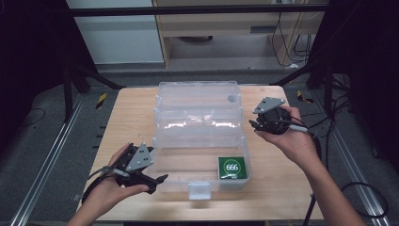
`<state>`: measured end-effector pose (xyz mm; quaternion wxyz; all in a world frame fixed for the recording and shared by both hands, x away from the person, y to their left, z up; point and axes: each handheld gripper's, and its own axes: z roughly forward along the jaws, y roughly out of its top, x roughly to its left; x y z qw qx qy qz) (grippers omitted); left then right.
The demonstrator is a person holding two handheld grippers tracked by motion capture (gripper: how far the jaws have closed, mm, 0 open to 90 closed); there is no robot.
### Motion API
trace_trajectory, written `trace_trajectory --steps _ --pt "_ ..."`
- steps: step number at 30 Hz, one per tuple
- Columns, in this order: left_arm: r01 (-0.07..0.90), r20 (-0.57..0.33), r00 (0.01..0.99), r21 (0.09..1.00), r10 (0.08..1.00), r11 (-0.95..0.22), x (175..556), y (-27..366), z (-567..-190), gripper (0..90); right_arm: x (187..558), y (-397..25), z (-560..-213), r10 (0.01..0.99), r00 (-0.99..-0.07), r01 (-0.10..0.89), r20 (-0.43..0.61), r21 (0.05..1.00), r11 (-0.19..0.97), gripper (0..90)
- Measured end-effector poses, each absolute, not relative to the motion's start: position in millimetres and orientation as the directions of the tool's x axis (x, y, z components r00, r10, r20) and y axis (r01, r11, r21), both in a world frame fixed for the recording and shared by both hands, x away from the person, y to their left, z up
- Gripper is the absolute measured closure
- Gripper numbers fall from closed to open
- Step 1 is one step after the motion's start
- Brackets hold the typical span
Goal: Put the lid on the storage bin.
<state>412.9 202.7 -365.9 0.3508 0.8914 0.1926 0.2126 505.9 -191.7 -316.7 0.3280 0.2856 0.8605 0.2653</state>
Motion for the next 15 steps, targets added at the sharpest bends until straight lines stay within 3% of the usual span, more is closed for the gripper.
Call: trace_trajectory --steps 7,15 --pt "0.201 0.228 0.863 0.665 0.451 -0.72 413 182 -377 3.4 508 -178 -310 0.63 -0.668 0.257 -0.396 0.672 0.695 58.8" --pt "0.169 0.208 0.9 0.644 0.383 -0.746 405 170 -383 4.4 512 -162 -304 0.554 -0.715 0.196 -0.426 0.639 0.744 67.2"
